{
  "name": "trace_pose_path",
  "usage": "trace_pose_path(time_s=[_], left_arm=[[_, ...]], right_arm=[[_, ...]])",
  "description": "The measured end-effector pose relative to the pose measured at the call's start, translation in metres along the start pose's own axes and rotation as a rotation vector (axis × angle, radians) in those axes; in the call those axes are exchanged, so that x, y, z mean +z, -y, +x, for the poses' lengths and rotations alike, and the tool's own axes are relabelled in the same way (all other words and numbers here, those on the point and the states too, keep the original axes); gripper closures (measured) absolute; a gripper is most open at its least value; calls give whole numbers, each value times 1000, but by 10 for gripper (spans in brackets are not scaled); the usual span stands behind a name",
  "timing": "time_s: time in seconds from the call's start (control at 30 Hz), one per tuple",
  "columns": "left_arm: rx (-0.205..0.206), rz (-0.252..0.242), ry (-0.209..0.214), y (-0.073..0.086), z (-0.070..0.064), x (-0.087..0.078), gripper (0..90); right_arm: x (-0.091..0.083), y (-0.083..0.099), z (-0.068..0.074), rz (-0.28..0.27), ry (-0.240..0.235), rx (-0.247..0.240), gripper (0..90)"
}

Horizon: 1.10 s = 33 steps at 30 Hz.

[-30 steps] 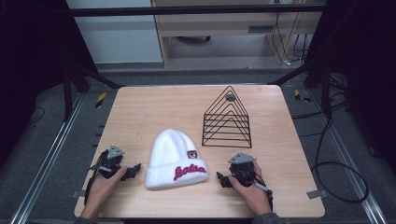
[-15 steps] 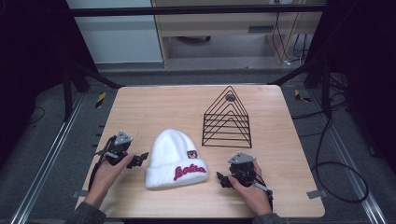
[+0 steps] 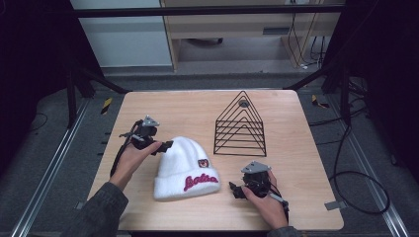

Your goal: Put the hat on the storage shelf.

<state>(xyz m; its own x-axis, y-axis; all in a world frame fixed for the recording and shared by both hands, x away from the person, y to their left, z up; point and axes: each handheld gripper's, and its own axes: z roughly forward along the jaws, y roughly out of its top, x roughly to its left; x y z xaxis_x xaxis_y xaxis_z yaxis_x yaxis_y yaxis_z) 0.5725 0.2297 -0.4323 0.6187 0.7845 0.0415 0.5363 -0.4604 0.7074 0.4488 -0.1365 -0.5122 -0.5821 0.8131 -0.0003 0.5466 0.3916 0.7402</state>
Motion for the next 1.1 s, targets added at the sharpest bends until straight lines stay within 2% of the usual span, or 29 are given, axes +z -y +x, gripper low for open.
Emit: trace_pose_path(time_s=[0.07,0.1,0.17,0.2,0.3,0.37,0.5,0.7,0.73,0.87,0.97,1.1], left_arm=[[16,13,7,-3,0,5,238],[11,5,2,-4,0,7,269],[-20,3,35,-4,0,12,303],[-22,17,47,-4,-1,16,303],[10,85,23,1,-4,26,292],[24,126,26,4,-6,32,279],[24,134,12,11,-7,36,276],[34,157,24,15,-8,40,268],[30,158,36,16,-7,42,278],[14,156,49,16,-8,44,344],[28,166,60,16,-10,46,416],[15,169,75,15,-13,47,516]], right_arm=[[0,0,0,0,0,0,105],[0,0,0,0,-1,1,105],[0,0,0,-1,-1,1,105],[0,0,0,0,0,-1,105],[0,0,0,0,-1,1,105],[0,0,0,0,0,-1,105],[0,0,0,-1,-2,-1,105],[0,0,0,-1,-2,-3,105],[0,0,0,-1,-1,-3,105],[0,0,0,-2,-1,-3,105],[0,0,0,-2,-3,-6,105],[0,0,0,-2,-3,-6,105]])
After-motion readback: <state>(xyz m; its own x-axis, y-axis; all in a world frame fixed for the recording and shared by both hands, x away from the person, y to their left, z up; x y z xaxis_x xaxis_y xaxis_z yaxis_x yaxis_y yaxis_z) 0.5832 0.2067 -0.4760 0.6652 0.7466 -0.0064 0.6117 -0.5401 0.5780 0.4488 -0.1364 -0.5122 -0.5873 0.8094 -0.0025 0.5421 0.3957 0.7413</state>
